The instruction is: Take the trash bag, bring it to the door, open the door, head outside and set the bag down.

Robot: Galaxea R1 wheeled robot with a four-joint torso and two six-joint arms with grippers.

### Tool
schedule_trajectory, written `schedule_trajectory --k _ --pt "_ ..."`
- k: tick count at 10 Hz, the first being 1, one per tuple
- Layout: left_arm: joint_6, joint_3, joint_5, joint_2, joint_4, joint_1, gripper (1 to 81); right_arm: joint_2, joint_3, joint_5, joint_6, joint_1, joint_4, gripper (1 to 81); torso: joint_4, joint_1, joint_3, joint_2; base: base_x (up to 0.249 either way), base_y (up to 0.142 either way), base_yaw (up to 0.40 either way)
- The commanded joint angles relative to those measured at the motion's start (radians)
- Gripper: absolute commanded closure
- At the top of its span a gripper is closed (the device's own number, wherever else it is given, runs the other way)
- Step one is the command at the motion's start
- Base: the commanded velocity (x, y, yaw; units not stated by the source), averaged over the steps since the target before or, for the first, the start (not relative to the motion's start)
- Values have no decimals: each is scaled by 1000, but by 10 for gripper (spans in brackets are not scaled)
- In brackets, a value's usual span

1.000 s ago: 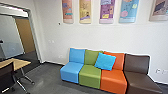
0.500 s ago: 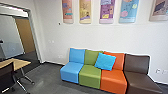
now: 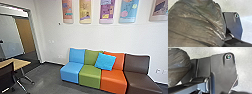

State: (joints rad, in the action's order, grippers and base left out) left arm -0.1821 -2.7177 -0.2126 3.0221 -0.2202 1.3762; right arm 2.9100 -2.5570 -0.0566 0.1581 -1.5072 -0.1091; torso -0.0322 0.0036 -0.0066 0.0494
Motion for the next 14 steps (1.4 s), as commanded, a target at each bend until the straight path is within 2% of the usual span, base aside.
schedule_trajectory --k 1,14 --pt "-5 1 -64 -2 -1 -75 811 -4 2 -52 -2 55 -4 10 0 0 0 0 0 0 -136" --pt "-5 2 -64 5 -1 -75 811 4 -1 -52 -2 57 -6 10 0 0 0 0 0 0 -267"
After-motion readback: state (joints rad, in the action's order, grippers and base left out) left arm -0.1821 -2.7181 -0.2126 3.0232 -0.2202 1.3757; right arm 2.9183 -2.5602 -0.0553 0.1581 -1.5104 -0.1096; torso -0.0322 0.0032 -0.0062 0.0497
